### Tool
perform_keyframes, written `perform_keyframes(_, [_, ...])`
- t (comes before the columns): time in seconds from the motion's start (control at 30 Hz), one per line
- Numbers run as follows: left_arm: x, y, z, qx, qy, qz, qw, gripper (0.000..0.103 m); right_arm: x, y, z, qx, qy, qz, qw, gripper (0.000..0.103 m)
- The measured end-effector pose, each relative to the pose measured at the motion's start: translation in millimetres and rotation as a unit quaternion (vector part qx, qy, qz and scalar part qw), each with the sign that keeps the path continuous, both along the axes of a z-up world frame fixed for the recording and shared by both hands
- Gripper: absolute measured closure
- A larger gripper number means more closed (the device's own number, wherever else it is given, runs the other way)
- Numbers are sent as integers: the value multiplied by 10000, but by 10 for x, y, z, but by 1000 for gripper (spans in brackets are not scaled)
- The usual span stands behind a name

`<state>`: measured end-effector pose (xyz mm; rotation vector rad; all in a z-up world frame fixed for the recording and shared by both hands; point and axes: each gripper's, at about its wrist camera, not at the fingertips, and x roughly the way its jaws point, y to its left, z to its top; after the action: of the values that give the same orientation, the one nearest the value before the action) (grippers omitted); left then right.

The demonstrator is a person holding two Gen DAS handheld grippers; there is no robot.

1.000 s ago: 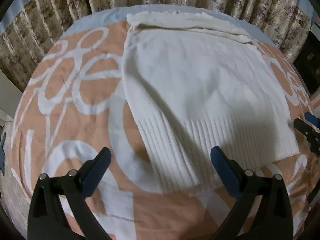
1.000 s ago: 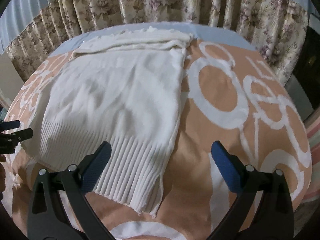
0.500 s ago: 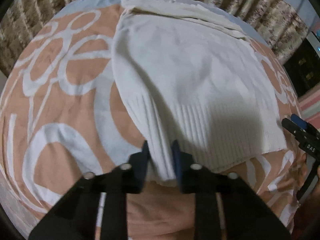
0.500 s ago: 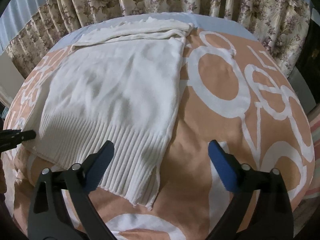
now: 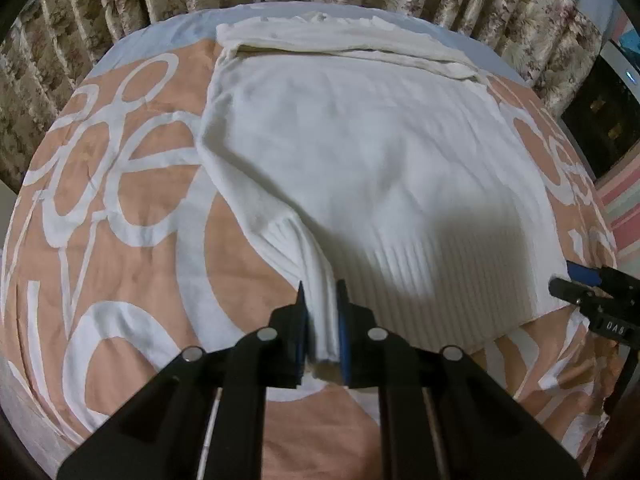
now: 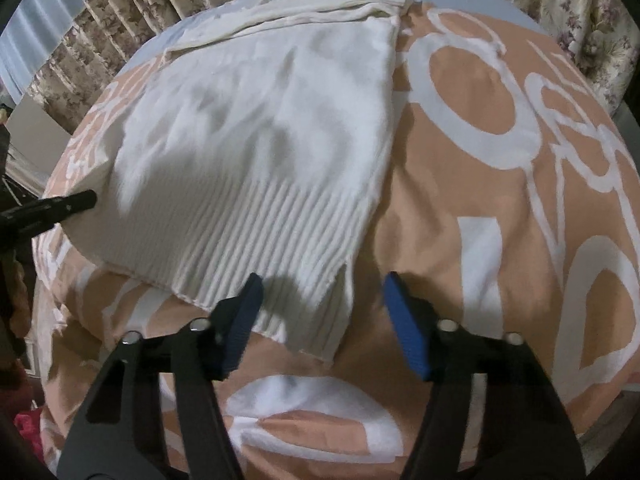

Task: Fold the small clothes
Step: 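Grasp the ribbed hem with the left gripper while the right gripper grasps the hem, then lift the hem with both grippers and fold it up toward the collar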

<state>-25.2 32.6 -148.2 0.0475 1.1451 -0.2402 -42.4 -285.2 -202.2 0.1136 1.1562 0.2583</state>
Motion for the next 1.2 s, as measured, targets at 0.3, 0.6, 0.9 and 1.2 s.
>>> perform_keyframes(0.3, [14,-46,-33,184,-78,-176,9996,91,87,197,90,-265,-266,522,9979,93])
perform_keyframes(0.6, [246,-112,-32,425,-460,-580,9964,92,517,140,471,-451,-1217,447,9905,93])
perform_keyframes(0.9, [806,-91,253,409,-1131,-402,9919,92,1013,211,838,-494,-2191,340,9739,93])
perform_keyframes(1.2, [1593,98,580,106,-1387,-278,9899,93,1845,-32,900,132,-2019,62,9793,93])
